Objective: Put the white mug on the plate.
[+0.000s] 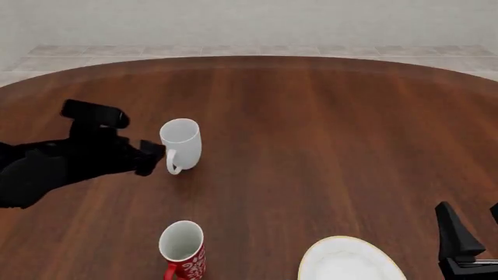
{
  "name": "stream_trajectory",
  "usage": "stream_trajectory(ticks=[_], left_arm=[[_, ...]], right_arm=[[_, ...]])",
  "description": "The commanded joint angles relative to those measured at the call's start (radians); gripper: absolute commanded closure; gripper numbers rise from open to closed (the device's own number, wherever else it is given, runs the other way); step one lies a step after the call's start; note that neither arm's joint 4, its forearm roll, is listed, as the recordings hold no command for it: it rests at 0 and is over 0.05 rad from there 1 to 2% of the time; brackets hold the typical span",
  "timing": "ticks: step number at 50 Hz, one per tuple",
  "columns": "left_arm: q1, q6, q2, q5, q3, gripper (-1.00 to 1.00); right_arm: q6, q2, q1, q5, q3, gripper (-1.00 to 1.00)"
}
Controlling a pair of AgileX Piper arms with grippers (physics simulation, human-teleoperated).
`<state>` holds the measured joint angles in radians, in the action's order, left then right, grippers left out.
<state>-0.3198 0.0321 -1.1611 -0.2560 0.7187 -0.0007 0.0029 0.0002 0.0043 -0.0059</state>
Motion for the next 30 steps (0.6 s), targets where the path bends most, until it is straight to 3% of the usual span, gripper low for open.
stream_trajectory(ticks=[1,22,24,30], left_arm=[[0.009,0.009,-0.079,0.027,0.018,-1.0],[0.008,0.028,-0.229,0.134,0.035,-1.0],[-0.014,0.06,-0.243,0.139,0.04,-1.0],[-0.017,0.065,-0.269,0.162,0.04,-1.0]], right_arm=[[0.0,0.001,0.0,-0.002,0.001,-1.0],[0.0,0.001,0.0,-0.002,0.001,-1.0],[0.0,0.001,0.0,-0.001,0.001,-1.0],[0.0,0.001,0.0,-0.002,0.001,-1.0]])
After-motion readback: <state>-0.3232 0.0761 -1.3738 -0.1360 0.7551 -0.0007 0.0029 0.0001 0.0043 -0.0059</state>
